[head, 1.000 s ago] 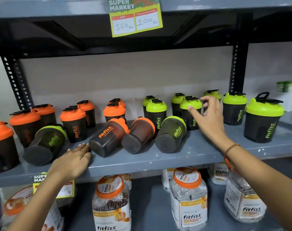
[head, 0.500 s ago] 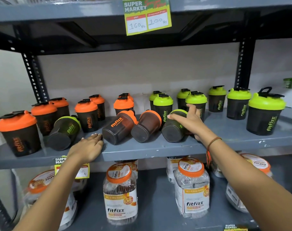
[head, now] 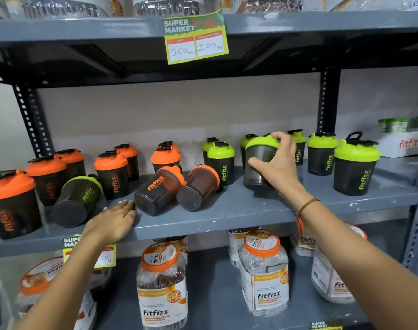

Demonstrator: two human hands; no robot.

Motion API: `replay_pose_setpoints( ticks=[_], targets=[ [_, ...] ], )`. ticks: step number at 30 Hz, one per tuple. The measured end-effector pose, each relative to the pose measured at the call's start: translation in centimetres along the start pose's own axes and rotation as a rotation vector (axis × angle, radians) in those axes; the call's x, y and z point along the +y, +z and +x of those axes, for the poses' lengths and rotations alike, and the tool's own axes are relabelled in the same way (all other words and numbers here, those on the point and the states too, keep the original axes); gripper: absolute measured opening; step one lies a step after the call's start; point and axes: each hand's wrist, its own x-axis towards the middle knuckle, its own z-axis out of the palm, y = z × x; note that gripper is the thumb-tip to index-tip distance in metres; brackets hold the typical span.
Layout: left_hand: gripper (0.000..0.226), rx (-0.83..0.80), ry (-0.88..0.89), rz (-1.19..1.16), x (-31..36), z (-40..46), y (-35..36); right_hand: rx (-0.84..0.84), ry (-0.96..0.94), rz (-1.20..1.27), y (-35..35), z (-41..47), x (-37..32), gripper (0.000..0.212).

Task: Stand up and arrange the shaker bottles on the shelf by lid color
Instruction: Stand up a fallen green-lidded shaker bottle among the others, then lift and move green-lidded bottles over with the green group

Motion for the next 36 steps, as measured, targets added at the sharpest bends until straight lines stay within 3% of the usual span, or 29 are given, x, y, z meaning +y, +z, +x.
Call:
replay_pose_setpoints(
  ticks=[3, 5, 23, 27, 30, 33, 36],
  targets=[
    [0.052, 0.002, 0.002, 0.001, 0.0, 0.1, 0.1, 0.126, -0.259, -0.155, -1.4, 0.3, 0.1, 0.075],
    [0.052, 0.000, 0.006, 0.002, -0.1, 0.2, 0.2, 0.126, -0.315, -0.226, -2.0, 0.1, 0.9, 0.075],
    [0.052, 0.007, 0.007, -0.007, -0.3, 0.4, 0.3, 0.156, -0.324, -0.348, -2.9, -2.9, 5.7, 0.076],
    [0.053, 0.011, 0.002, -0.001, -0.2, 0.2, 0.1, 0.281, -0.345, -0.302, -2.8, -3.6, 4.6, 0.076],
    [0.053, 0.014, -0.005, 0.007, 0.0, 0.1, 0.0, 0.376, -0.468, -0.241, -2.4, -4.2, 1.7, 0.063],
    [0.053, 0.018, -0.005, 0.001, 0.1, 0.0, -0.1, 0.217, -0.557, -0.174, -1.1, -4.2, -2.1, 0.048],
    [0.054, 0.017, 0.007, -0.001, 0.1, -0.2, -0.2, -0.162, -0.342, -0.171, 1.1, -3.7, -5.3, 0.050]
  ],
)
